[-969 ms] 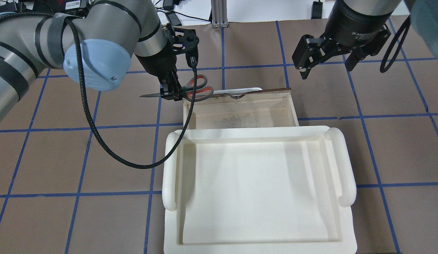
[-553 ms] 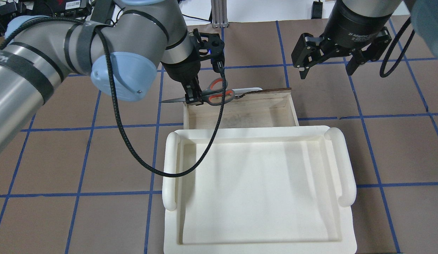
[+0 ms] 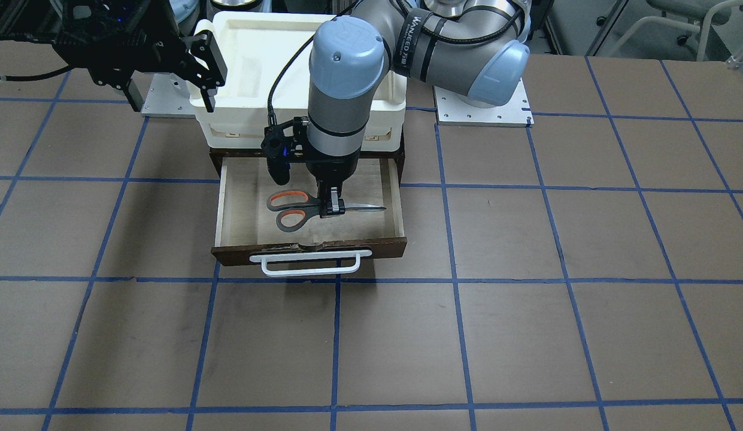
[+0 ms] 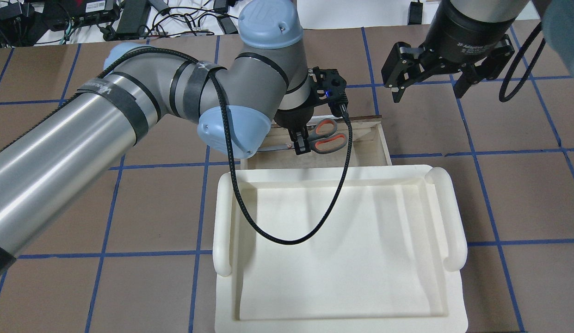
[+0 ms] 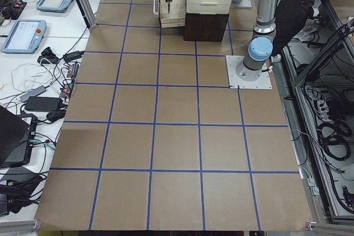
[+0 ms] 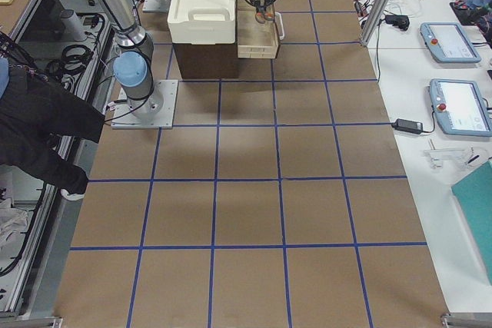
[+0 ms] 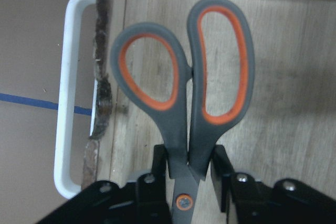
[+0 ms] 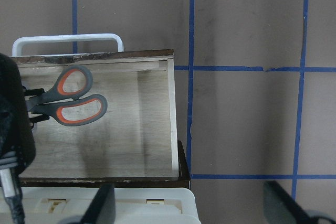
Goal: Place scissors in drawer with both arms
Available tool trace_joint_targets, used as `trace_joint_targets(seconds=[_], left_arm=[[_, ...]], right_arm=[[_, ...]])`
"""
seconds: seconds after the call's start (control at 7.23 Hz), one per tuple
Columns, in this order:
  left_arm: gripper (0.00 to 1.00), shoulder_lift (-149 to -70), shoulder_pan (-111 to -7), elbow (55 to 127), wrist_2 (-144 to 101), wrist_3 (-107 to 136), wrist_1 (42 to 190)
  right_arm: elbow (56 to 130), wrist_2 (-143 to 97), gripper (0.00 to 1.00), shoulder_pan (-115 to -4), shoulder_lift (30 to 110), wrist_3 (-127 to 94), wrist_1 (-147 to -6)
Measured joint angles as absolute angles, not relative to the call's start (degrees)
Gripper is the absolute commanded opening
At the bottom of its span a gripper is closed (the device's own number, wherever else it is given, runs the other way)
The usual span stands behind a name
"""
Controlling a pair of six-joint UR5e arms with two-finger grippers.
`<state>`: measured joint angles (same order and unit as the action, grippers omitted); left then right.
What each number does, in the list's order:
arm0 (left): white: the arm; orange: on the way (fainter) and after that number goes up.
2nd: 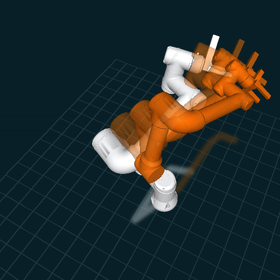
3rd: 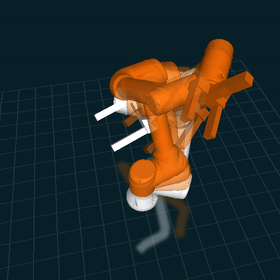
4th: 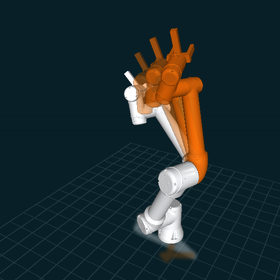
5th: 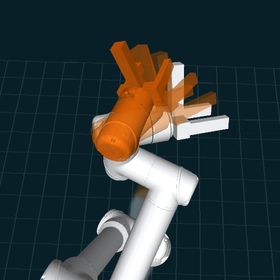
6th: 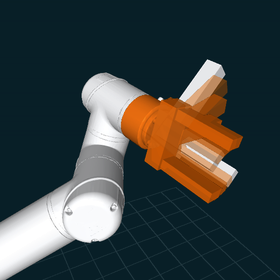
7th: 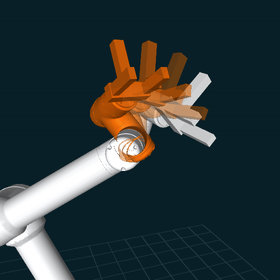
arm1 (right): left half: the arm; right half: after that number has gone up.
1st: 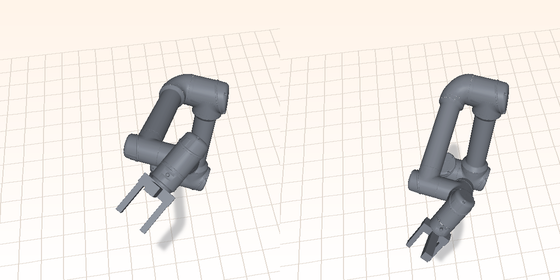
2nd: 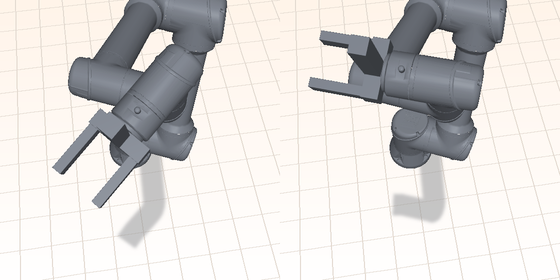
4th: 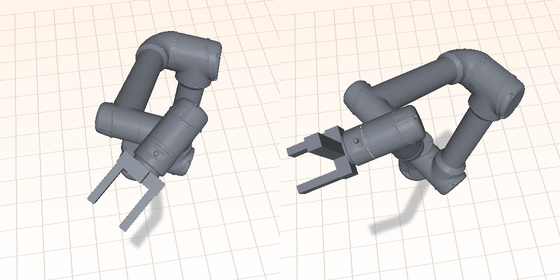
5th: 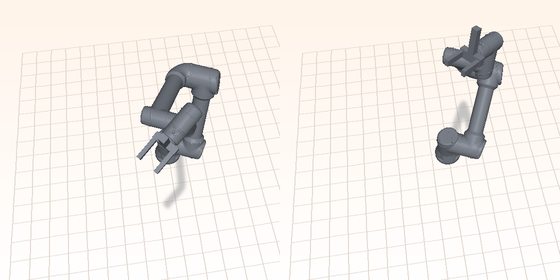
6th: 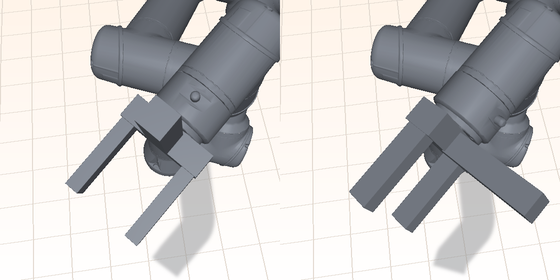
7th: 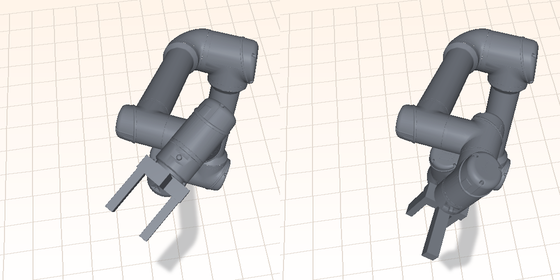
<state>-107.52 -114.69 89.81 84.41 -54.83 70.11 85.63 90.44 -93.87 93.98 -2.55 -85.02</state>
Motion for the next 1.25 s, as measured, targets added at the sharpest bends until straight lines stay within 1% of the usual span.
trace_joint_targets(seconds=[1.25], left_arm=[[0.01, -111.4, -117.0, 90.8, 86.7, -54.5, 69.8]], right_arm=[[85.8, 90.5, 1.0, -93.8, 94.0, -2.6, -85.1]])
